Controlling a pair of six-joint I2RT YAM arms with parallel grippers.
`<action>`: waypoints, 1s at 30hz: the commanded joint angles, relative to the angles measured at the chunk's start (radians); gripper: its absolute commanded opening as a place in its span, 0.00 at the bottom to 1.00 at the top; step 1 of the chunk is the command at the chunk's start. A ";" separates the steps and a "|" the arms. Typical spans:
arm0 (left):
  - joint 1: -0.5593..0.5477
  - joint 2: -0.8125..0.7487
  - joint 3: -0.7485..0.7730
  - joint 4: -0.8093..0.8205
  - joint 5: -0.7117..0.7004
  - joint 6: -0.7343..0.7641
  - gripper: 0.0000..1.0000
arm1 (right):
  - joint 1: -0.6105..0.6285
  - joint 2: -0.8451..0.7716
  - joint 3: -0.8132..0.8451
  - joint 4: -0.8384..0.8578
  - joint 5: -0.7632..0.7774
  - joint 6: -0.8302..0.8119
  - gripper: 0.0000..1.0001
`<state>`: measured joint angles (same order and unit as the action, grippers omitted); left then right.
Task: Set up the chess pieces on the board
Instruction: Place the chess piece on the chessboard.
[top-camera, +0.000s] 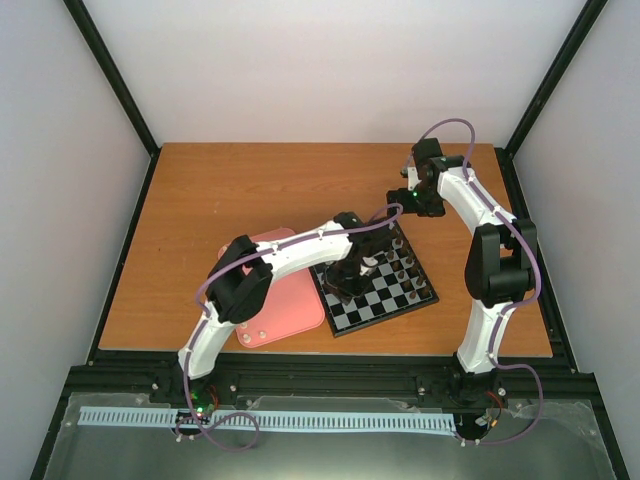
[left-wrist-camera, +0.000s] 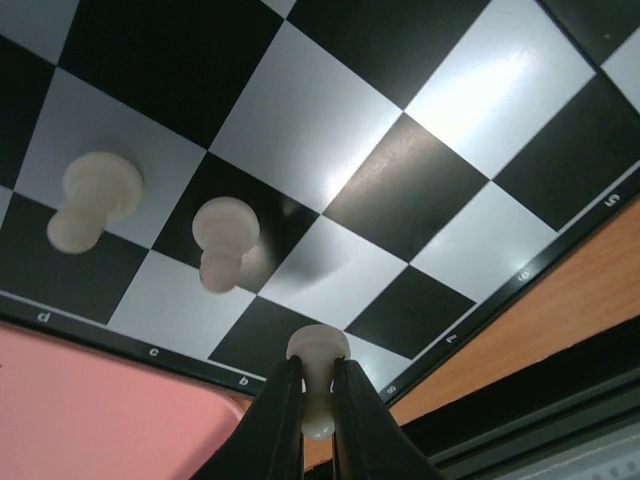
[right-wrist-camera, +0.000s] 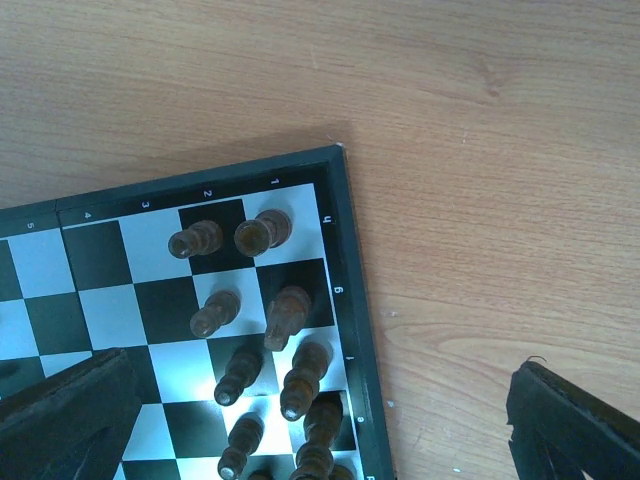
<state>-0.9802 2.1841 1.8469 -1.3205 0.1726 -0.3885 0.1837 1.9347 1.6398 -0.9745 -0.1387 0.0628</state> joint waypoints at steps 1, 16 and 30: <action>-0.006 0.032 0.045 0.019 -0.002 0.020 0.01 | -0.007 -0.017 -0.008 0.002 0.005 -0.016 1.00; -0.006 0.073 0.050 0.055 0.018 0.032 0.06 | -0.007 -0.017 -0.014 0.008 0.001 -0.017 1.00; -0.004 0.077 0.051 0.051 0.012 0.050 0.21 | -0.008 -0.017 -0.015 0.008 -0.001 -0.018 1.00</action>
<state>-0.9802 2.2509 1.8618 -1.2766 0.1875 -0.3580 0.1837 1.9347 1.6249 -0.9714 -0.1394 0.0586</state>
